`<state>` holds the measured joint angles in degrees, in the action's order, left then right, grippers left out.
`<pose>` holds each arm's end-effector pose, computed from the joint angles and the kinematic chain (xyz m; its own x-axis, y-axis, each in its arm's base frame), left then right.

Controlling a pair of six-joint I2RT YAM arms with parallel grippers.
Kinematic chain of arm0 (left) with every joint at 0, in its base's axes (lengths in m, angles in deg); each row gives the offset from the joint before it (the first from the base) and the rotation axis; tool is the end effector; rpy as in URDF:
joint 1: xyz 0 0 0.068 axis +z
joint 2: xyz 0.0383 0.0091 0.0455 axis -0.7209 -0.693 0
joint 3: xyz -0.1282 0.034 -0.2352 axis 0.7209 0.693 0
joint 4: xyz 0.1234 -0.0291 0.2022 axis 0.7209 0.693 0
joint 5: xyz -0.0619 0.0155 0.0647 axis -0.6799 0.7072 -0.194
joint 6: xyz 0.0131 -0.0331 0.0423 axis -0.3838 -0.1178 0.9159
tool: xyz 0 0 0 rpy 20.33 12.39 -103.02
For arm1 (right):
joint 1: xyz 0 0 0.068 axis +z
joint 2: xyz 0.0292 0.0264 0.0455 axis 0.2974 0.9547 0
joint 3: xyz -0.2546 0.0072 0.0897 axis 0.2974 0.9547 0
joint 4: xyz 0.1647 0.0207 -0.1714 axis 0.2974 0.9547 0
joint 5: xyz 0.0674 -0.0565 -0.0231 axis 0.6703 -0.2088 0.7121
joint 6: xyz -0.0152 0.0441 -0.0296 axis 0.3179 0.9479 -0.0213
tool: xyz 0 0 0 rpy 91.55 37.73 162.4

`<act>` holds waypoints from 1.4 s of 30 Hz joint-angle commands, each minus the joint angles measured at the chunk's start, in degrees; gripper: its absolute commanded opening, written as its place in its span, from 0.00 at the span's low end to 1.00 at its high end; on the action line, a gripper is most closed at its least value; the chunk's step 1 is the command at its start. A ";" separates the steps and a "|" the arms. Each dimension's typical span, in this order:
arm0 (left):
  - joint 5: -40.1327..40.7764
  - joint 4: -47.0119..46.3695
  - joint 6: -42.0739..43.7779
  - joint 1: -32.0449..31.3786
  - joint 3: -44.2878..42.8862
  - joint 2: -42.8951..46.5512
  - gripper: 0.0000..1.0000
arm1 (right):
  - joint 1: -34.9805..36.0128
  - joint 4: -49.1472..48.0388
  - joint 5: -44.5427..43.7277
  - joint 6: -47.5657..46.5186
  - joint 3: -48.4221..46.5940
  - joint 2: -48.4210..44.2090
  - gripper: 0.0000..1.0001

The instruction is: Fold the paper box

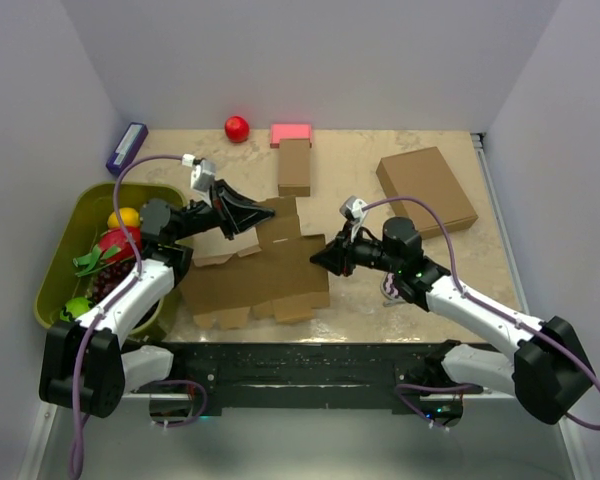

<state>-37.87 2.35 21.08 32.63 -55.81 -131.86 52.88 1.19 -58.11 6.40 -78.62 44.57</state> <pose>0.2146 -0.0847 0.3364 -0.2843 -0.2743 -0.9186 0.9218 0.1853 -0.3406 0.1792 0.1513 0.2705 -0.3801 -0.0132 -0.9249 -0.8356 0.4336 0.3372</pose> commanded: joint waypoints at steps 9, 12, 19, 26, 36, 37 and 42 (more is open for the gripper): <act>7.26 34.91 29.09 -1.97 -9.61 4.65 0.68 | -0.33 22.91 -0.61 -2.22 -11.59 -3.84 0.00; 13.77 36.02 32.37 -2.41 -9.01 8.78 0.82 | -0.24 32.07 -5.36 -4.68 -18.44 -2.79 0.00; 26.41 33.29 39.84 -7.23 -6.11 17.13 0.87 | -0.24 53.19 -11.25 -9.43 -33.29 3.97 0.00; 31.80 33.81 48.64 -15.41 -5.92 21.37 0.91 | -0.24 56.89 -10.91 -10.31 -38.84 8.11 0.00; 26.44 47.07 54.00 -22.88 -19.02 5.55 0.92 | 0.20 58.73 -8.97 -10.66 -39.81 9.87 0.00; 26.70 47.61 54.35 -23.50 -19.72 4.67 0.92 | 0.20 58.82 -9.06 -10.83 -39.81 9.78 0.00; 26.44 50.16 55.06 -24.82 -21.57 0.19 0.92 | 0.37 58.74 -7.92 -11.36 -39.64 9.34 0.00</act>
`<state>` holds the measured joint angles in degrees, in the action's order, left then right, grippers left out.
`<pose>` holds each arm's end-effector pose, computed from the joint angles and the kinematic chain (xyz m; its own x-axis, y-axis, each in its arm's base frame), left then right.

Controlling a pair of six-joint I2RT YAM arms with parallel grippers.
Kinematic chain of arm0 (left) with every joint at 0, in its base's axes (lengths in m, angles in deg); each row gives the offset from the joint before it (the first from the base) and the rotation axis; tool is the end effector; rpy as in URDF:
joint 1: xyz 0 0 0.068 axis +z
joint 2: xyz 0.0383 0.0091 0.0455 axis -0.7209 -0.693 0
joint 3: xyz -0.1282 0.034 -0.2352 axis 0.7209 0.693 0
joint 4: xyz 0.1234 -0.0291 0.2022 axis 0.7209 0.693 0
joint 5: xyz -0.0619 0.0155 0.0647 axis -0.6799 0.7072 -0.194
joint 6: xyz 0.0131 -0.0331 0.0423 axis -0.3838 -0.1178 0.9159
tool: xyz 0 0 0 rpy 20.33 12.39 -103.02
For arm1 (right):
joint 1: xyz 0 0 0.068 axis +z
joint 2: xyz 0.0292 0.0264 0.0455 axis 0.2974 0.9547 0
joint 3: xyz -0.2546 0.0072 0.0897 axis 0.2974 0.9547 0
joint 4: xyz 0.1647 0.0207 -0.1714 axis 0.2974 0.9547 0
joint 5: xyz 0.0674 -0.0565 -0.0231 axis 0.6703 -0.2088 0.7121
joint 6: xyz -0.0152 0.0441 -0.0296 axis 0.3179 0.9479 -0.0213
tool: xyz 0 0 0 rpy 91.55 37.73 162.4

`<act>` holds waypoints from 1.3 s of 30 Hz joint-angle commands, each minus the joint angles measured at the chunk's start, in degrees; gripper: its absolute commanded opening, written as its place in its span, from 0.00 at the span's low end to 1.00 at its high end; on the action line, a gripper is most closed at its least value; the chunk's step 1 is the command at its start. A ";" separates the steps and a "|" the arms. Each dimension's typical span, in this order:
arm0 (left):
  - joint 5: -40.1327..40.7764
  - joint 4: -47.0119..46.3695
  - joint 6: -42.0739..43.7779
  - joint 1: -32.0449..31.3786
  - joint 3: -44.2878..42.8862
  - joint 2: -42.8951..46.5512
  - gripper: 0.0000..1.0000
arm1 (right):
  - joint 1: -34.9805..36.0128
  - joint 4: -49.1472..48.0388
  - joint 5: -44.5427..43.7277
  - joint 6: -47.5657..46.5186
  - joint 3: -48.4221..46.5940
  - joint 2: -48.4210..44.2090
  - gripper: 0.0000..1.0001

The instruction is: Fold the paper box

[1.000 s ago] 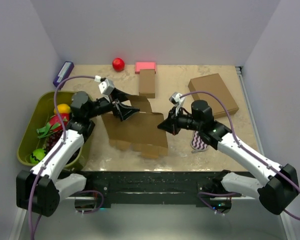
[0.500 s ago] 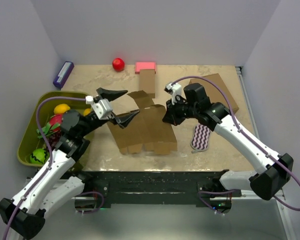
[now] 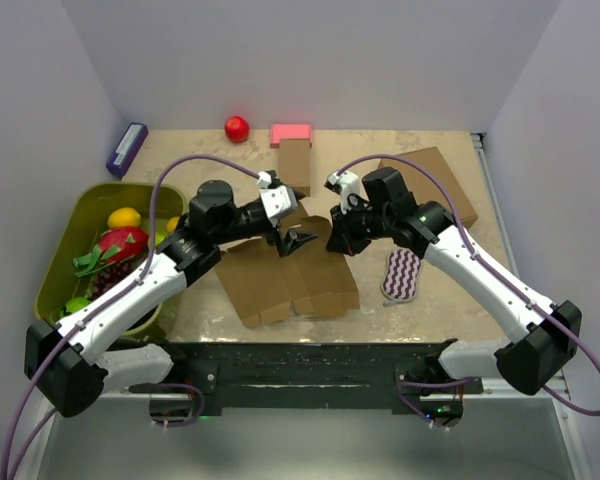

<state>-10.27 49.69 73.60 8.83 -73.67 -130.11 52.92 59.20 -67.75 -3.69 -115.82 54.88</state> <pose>0.1840 -0.1648 0.3656 0.1326 0.1298 -0.9826 0.9224 0.3468 0.1703 0.2002 0.1595 0.3403 -0.6040 -0.3525 -0.7148 -0.7139 0.6380 0.2886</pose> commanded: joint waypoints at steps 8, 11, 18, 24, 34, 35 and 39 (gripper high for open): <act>-1.43 4.14 2.89 -3.13 -4.68 -5.96 0.68 | 0.33 0.55 1.73 -1.79 -2.17 -0.80 0.00; -1.43 3.35 2.45 -3.39 -4.42 -6.58 0.51 | 0.42 0.81 1.37 -1.88 -2.08 -0.27 0.00; -0.02 1.24 1.14 -4.01 -3.37 -7.46 0.13 | 0.42 0.99 1.02 -2.14 -2.44 0.17 0.00; 5.68 -2.45 -1.93 -4.36 -1.34 -7.19 0.00 | 0.51 0.99 -0.12 -1.18 -2.52 -0.10 0.22; 34.93 -13.09 -14.05 -4.36 8.85 -2.18 0.00 | -0.64 -0.76 -15.05 15.41 -4.37 -1.93 0.85; 35.65 -12.91 -14.94 -4.36 9.20 -2.27 0.00 | -0.64 -1.38 -17.59 16.65 -4.37 -2.73 0.86; 36.54 -14.58 -20.99 -4.36 11.66 -1.39 0.00 | -0.81 -8.73 -20.34 20.88 -1.57 -6.86 0.91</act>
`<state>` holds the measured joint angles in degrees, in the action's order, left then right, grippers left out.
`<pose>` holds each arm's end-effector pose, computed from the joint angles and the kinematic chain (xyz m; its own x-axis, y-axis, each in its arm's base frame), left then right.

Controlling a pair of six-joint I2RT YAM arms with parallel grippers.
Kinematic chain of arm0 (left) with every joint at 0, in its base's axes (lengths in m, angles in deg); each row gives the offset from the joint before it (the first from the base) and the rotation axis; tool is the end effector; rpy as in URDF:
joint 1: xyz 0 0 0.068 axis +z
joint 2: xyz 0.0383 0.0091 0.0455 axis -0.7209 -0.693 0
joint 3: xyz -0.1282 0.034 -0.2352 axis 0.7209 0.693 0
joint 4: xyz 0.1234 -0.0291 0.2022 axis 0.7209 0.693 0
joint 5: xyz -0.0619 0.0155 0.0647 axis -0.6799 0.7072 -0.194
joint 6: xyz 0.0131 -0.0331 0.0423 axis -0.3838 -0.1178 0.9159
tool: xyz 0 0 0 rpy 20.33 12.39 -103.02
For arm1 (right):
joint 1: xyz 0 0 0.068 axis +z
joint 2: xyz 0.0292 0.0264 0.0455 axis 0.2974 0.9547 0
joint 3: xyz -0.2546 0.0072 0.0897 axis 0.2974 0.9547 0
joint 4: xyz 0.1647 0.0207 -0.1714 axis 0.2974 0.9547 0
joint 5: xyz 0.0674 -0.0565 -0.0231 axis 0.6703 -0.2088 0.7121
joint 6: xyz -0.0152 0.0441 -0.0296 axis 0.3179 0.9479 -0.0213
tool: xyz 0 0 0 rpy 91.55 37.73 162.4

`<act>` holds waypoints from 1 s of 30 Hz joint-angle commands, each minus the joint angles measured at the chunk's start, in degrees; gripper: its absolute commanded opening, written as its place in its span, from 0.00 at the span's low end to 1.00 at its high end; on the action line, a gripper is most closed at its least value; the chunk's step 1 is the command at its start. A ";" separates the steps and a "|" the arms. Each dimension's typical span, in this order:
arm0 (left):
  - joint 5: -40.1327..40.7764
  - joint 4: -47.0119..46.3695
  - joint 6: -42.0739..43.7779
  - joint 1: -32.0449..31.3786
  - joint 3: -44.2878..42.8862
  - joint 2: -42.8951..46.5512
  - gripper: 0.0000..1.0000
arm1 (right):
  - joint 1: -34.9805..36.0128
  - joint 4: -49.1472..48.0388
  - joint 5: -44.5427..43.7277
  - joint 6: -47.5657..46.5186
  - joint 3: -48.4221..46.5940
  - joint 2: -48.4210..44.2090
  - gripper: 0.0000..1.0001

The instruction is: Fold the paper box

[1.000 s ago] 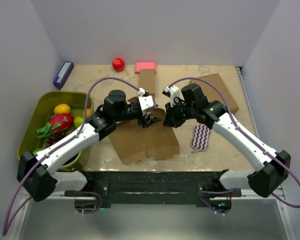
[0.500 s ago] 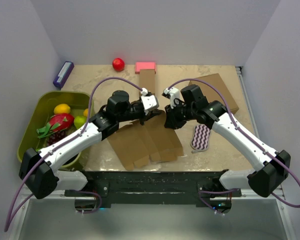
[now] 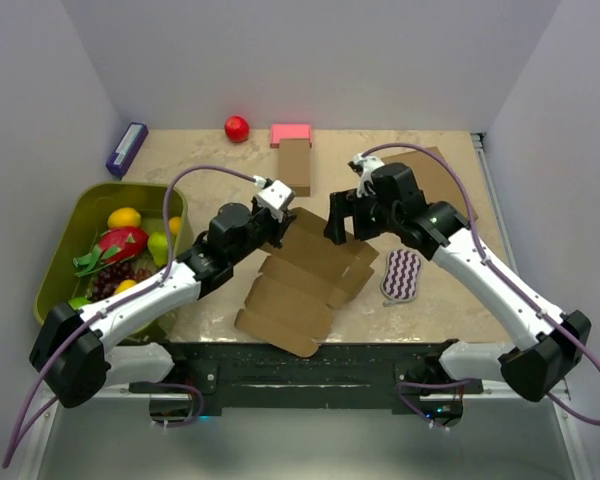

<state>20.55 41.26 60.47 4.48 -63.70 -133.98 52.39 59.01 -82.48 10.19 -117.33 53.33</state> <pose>0.1981 -0.1767 0.3063 -0.1428 0.1100 -0.9836 0.6686 0.7435 -0.0139 0.2038 0.1477 0.3534 -0.6914 -0.1126 -0.7136 -0.4446 0.8449 0.2974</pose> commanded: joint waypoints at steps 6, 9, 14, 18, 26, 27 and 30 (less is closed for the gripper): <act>9.95 -16.57 -16.32 -0.01 12.99 7.30 0.00 | -0.02 -28.70 -0.54 29.44 15.92 -12.25 0.90; 8.54 -27.04 -15.18 -0.10 20.39 7.75 0.00 | -0.02 -36.16 0.12 33.54 23.50 -13.66 0.90; -4.80 -36.65 -6.59 -0.01 26.31 8.37 0.00 | -0.02 -27.31 -0.15 20.92 18.33 -11.03 0.90; -12.80 -29.88 -3.58 0.51 23.76 8.89 0.00 | -0.02 -28.07 0.10 5.30 19.19 -13.04 0.92; -25.22 -26.97 -7.44 4.03 23.23 8.10 0.00 | 0.15 -28.87 7.75 -7.76 20.34 -9.19 0.90; -25.30 -27.15 -7.53 4.03 23.23 8.10 0.00 | 0.07 -28.70 9.41 -8.63 20.34 -8.66 0.89; -25.22 -26.97 -7.36 3.94 23.58 8.10 0.00 | 0.85 -28.52 12.66 -10.21 21.04 -7.42 0.87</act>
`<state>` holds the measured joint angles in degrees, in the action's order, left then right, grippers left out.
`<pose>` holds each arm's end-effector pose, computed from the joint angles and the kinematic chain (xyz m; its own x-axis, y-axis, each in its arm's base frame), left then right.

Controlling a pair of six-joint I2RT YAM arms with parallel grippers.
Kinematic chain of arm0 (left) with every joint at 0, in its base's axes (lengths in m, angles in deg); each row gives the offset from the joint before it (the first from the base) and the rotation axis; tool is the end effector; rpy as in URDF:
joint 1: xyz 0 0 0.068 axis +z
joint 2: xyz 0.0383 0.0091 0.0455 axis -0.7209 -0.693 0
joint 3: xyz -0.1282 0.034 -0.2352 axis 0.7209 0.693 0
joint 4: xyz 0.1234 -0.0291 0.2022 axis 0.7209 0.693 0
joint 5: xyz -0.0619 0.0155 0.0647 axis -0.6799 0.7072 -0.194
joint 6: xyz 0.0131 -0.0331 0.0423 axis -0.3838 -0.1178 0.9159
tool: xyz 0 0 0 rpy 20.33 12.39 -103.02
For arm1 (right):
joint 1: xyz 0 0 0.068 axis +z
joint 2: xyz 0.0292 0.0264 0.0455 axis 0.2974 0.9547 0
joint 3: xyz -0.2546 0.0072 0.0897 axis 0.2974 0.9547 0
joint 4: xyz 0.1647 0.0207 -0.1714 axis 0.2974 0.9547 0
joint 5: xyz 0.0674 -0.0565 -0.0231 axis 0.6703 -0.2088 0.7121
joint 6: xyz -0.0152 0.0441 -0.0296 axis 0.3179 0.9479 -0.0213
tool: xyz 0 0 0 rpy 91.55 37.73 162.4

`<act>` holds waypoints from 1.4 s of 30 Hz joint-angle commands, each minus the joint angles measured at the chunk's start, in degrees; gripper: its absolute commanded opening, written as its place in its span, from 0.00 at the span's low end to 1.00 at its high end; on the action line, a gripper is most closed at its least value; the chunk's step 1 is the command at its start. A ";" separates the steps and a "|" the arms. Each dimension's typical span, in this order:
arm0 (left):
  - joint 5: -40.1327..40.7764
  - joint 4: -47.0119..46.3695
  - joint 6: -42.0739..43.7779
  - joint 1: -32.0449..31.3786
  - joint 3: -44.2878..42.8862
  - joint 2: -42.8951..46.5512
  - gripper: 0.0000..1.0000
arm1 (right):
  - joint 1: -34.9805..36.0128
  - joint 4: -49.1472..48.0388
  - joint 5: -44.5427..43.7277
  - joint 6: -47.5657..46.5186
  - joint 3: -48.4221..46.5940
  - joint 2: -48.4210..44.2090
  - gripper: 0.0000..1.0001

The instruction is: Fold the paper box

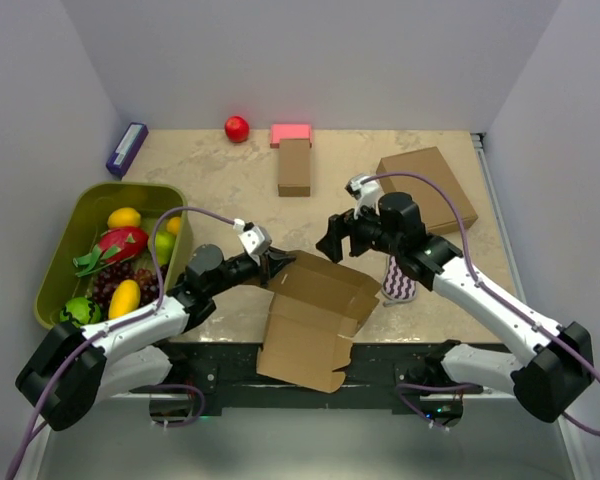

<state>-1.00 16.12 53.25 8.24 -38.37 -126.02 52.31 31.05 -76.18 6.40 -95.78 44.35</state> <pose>0.1582 -0.1411 0.2404 -0.1548 -0.0420 -0.9870 0.8515 0.5009 -0.1549 0.1893 0.1421 0.3149 -0.5003 -0.0600 -0.8638 -0.6140 0.7280 0.3051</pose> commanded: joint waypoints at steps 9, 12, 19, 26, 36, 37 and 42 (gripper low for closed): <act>-1.65 2.90 1.88 0.89 -3.15 1.81 0.00 | 2.09 0.84 7.61 -6.97 4.41 -0.02 0.80; -1.64 3.26 2.58 1.33 -3.50 2.25 0.00 | 2.61 0.58 7.17 -5.65 5.29 0.24 0.74; -1.12 3.61 2.58 1.42 -4.12 1.64 0.00 | 4.54 0.84 5.51 -3.98 5.82 1.65 0.25; 10.63 7.47 1.97 -2.89 -7.98 -3.37 0.00 | 9.64 -2.40 -5.29 0.06 7.93 -0.37 0.03; 28.49 5.99 -1.63 -12.02 -6.75 -5.56 0.00 | 13.95 -4.08 -15.67 2.44 6.79 -0.64 0.00; 30.33 6.07 -2.24 -14.38 -7.02 -6.79 0.00 | 14.21 -3.64 -17.25 2.44 6.61 -0.38 0.00; 40.36 6.42 -7.42 -20.55 -8.52 -10.48 0.00 | 15.62 -2.76 -21.65 3.84 5.91 0.51 0.00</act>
<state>32.18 24.76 52.07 -7.21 -44.25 -134.35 67.15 32.41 -90.61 8.44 -87.52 44.54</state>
